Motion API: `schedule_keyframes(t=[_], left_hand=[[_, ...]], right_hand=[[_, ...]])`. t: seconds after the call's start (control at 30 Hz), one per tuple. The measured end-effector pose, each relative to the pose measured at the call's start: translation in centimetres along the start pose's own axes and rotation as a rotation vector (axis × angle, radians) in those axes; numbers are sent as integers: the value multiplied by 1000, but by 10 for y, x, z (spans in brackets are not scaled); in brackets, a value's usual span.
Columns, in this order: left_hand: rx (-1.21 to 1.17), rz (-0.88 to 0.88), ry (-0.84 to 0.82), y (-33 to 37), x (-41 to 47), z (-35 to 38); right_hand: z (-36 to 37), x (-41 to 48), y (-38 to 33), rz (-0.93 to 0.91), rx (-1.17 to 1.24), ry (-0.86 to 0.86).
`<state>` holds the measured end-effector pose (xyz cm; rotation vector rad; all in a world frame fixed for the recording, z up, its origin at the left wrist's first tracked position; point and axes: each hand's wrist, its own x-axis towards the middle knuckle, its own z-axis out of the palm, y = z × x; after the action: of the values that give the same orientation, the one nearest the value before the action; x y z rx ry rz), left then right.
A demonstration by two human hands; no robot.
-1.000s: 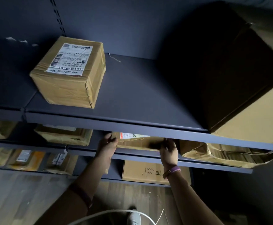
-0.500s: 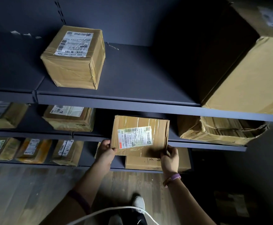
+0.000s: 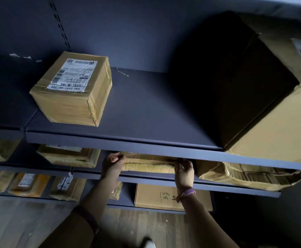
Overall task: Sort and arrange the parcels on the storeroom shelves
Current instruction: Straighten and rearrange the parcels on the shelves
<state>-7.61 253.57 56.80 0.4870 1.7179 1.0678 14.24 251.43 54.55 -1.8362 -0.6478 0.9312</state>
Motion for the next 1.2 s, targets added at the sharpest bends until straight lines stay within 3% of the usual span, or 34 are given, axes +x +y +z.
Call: schedule_keyframes(t=[0.33, 0.43, 0.6, 0.83, 1.03, 1.2], left_hand=[[35, -42, -15, -13, 3, 2], [14, -136, -3, -25, -21, -1], [78, -222, -271, -40, -80, 21], [160, -78, -567, -32, -156, 100], [130, -21, -548, -32, -181, 181], [129, -24, -388, -39, -186, 241]], right_hand=[[-3, 4, 2, -18, -22, -68], [-15, -8, 3, -37, -17, -57], [-59, -40, 10, -1, 44, 3], [-180, -33, 14, -49, 51, 284], [-279, 25, 14, -32, 91, 384], [-325, 96, 9, -23, 102, 282]])
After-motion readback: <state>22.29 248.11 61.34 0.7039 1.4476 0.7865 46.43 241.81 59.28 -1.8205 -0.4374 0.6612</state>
